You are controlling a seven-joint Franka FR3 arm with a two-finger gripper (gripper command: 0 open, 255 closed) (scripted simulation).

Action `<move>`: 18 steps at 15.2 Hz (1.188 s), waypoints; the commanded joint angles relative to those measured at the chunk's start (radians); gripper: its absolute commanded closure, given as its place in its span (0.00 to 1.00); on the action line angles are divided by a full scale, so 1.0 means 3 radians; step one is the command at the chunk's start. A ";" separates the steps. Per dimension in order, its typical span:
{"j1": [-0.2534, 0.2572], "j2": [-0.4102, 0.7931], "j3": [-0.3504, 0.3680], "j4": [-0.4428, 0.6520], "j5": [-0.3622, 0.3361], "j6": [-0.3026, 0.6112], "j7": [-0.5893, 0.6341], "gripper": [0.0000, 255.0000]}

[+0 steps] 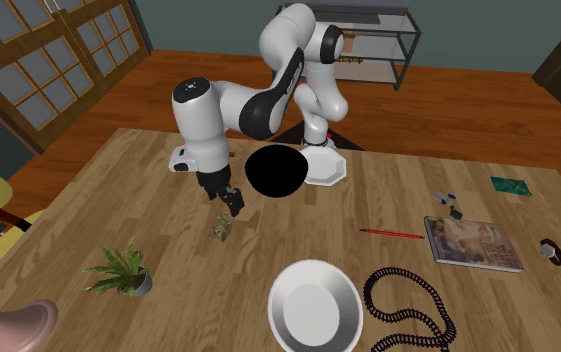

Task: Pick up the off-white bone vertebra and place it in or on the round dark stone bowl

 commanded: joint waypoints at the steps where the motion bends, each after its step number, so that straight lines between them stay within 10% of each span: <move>1: 0.0056 0.0277 0.0019 0.0343 -0.0066 -0.0037 0.0049 0.00; 18: 0.0097 0.0492 0.0019 0.0292 -0.0112 0.0244 0.0074 0.00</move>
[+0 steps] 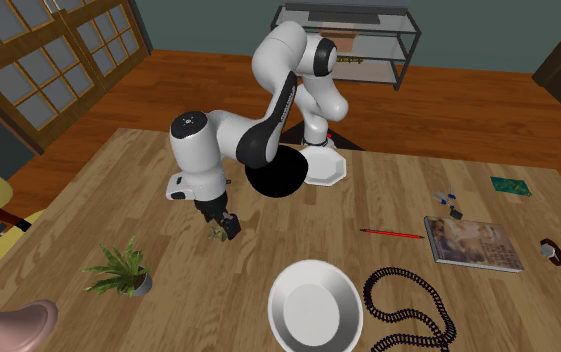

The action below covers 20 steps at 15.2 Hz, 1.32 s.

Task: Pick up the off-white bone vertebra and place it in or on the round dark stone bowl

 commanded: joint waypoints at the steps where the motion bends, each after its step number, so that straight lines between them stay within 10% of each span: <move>1: 0.0000 0.0000 0.0000 0.0000 0.0000 0.0000 0.0000 1.00; 20: 0.0013 0.0000 0.0005 0.0449 -0.0002 -0.0448 0.0015 1.00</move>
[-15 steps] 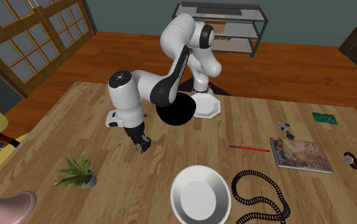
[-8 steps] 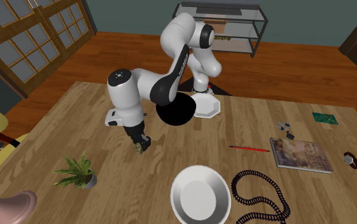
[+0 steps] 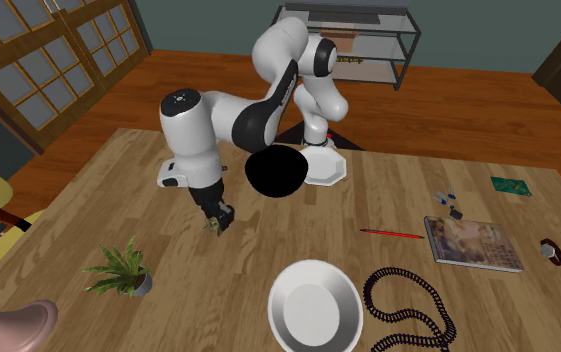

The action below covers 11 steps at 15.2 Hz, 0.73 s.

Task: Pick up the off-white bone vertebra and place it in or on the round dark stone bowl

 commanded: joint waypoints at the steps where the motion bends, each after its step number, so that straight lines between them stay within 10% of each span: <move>1: 0.0001 -0.0008 0.0001 0.0073 0.0001 -0.0083 0.0002 1.00; 11: 0.0035 0.0113 0.0004 0.0709 -0.0022 -0.0597 0.0026 1.00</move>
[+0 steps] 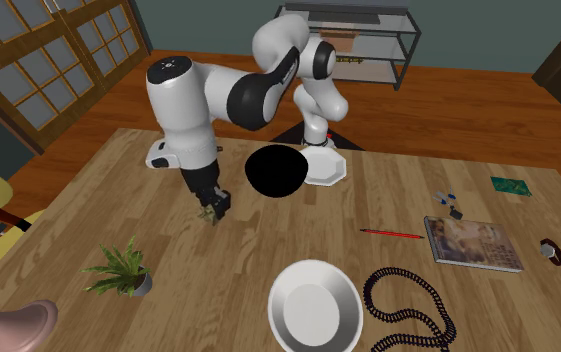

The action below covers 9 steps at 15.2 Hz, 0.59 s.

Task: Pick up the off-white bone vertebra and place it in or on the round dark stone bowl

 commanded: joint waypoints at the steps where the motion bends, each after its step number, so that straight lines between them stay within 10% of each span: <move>1: 0.0011 0.0039 0.0001 0.0163 -0.0008 -0.0126 0.0007 1.00; 9: 0.0077 0.0314 -0.0001 0.0973 -0.0055 -0.0661 0.0033 1.00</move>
